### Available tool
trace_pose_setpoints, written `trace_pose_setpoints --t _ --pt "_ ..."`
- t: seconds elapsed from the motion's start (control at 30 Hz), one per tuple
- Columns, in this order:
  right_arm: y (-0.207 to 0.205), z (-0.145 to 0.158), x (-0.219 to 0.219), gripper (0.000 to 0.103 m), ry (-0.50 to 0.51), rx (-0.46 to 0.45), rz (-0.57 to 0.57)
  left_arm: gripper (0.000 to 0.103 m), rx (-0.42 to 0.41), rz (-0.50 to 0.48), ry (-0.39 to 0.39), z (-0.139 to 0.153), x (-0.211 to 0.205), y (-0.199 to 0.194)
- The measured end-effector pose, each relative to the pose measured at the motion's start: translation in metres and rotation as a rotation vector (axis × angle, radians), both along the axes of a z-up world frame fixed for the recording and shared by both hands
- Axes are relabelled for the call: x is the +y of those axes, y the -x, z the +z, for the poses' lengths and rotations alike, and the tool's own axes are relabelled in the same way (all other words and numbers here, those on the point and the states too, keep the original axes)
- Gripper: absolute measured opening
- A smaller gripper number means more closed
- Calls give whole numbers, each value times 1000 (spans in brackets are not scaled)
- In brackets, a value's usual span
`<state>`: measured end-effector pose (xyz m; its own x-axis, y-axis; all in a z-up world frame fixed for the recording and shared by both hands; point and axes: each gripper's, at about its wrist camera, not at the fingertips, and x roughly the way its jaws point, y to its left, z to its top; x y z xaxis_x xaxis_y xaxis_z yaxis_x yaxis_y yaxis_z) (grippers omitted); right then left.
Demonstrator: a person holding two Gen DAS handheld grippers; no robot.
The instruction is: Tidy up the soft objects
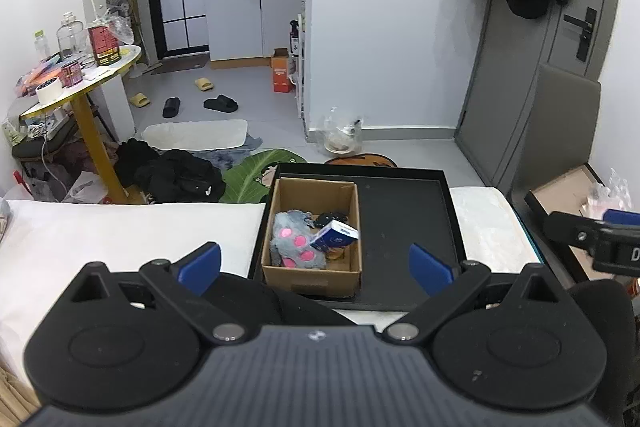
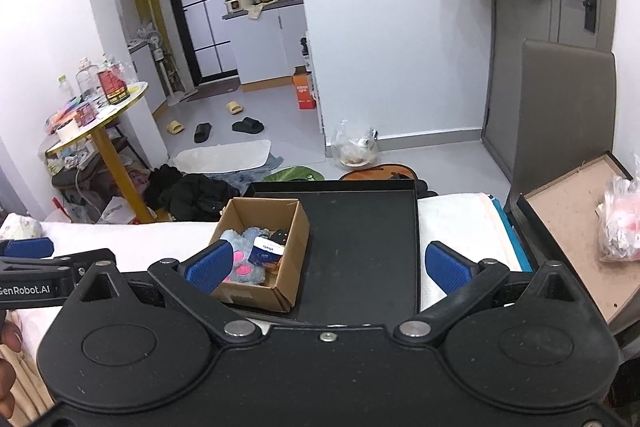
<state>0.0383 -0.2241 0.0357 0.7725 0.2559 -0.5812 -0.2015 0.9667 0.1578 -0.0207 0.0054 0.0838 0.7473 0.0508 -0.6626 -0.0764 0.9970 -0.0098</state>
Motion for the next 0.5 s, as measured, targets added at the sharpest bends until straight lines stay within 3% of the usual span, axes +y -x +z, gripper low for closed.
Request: trace_pose_setpoints --t 0.5 --pt "6 -5 1 103 6 7 15 103 -8 -11 -17 0 -9 6"
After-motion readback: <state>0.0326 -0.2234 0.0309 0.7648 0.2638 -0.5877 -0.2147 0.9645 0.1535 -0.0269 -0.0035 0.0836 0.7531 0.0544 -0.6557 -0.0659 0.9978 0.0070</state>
